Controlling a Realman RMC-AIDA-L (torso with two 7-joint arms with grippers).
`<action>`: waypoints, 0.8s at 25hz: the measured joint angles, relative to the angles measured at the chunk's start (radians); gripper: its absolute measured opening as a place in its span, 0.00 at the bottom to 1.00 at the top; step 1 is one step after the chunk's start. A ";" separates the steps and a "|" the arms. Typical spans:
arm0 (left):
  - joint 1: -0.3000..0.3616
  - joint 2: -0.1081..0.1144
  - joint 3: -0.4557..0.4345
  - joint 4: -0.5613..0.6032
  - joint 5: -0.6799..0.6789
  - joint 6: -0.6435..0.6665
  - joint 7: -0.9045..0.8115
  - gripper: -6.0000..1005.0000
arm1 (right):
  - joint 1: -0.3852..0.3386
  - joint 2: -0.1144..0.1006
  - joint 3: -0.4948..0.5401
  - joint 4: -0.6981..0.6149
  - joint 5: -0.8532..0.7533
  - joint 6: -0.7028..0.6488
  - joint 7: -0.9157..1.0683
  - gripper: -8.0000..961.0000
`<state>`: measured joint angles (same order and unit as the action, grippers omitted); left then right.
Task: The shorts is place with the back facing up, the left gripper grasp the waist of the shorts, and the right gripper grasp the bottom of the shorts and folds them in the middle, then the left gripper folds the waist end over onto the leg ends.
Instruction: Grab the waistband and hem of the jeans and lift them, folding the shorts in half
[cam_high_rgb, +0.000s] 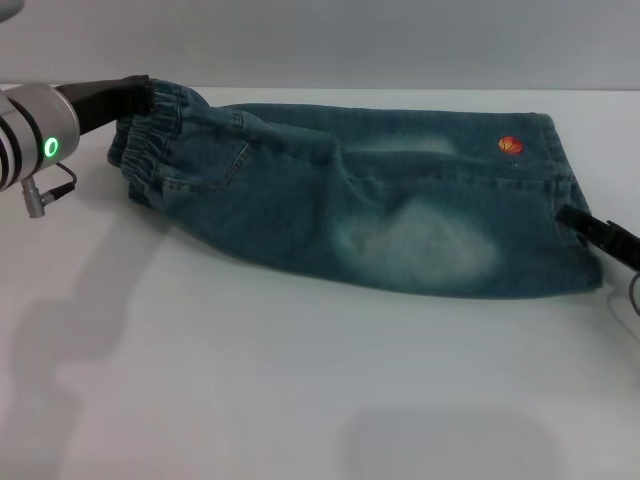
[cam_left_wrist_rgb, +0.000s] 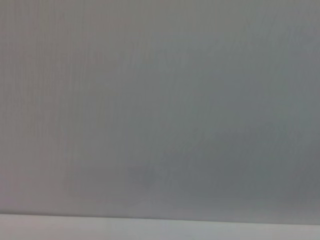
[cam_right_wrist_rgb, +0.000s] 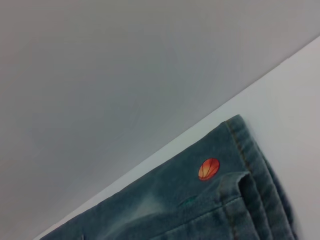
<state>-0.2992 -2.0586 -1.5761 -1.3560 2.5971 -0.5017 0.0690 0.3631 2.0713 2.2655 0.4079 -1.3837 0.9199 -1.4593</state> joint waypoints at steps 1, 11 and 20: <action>0.000 0.000 0.000 0.000 0.000 0.000 0.000 0.07 | 0.002 0.000 -0.004 0.000 0.000 0.000 0.000 0.51; 0.000 0.000 -0.001 0.002 0.000 0.000 0.000 0.07 | 0.020 0.000 -0.017 -0.009 0.000 -0.005 0.003 0.51; 0.000 0.000 -0.001 0.005 0.000 0.000 0.000 0.07 | 0.001 -0.003 -0.009 0.009 0.000 -0.014 0.003 0.51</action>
<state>-0.2991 -2.0586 -1.5769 -1.3515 2.5971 -0.5017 0.0690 0.3639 2.0686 2.2563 0.4173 -1.3833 0.9061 -1.4560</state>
